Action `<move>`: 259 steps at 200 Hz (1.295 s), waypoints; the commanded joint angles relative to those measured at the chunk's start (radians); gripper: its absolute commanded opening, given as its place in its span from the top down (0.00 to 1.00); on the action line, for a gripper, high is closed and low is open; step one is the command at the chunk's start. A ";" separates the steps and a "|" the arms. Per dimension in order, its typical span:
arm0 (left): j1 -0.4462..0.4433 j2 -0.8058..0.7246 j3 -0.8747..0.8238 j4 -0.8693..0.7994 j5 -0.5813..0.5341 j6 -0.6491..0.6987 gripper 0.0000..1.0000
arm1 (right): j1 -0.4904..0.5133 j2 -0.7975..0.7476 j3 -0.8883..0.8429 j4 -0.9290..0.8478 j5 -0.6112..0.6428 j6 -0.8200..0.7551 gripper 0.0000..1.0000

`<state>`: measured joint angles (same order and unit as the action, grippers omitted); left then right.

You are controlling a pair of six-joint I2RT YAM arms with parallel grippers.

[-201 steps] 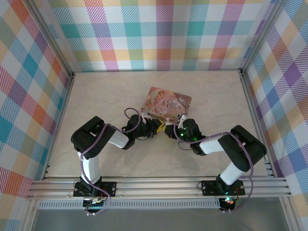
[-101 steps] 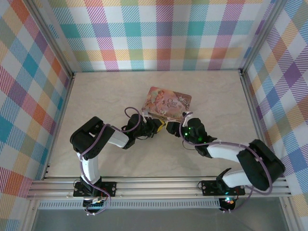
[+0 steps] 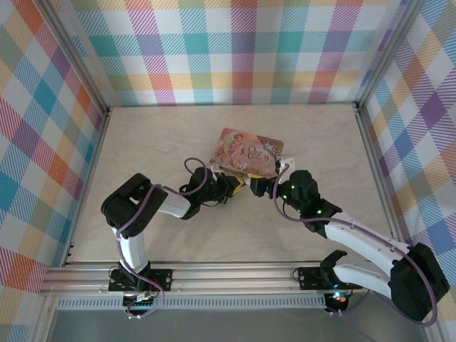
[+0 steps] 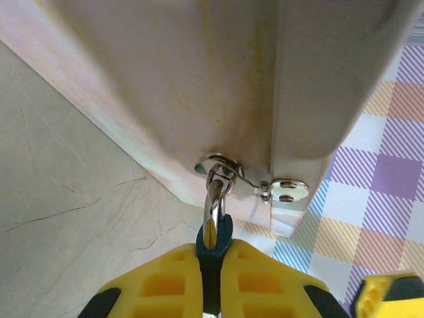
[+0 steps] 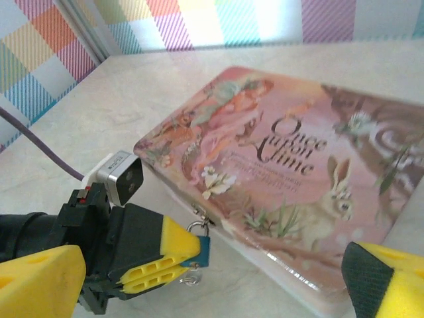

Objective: Unlock a padlock with a key

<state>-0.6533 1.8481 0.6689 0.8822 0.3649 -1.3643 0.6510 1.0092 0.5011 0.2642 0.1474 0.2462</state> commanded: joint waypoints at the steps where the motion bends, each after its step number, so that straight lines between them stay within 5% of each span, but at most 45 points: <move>1: -0.012 -0.039 0.018 -0.039 0.000 0.013 1.00 | 0.000 -0.048 0.040 -0.020 0.014 -0.241 0.00; 71: -0.013 -0.060 0.035 -0.150 0.014 0.006 1.00 | 0.001 -0.051 0.151 -0.190 0.025 -0.766 0.00; 130: -0.015 -0.071 0.051 -0.183 0.022 0.000 1.00 | 0.014 0.013 0.129 -0.206 0.049 -1.033 0.00; 199: -0.017 -0.079 0.055 -0.197 0.014 -0.012 1.00 | 0.068 0.008 -0.006 -0.093 -0.069 -1.175 0.00; 259: -0.022 -0.079 0.059 -0.201 0.012 -0.031 1.00 | 0.143 0.179 -0.032 0.089 -0.034 -1.141 0.00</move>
<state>-0.6590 1.7939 0.7078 0.7074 0.3653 -1.3746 0.7712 1.1263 0.4896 0.2203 0.1196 -0.8997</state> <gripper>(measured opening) 0.079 0.996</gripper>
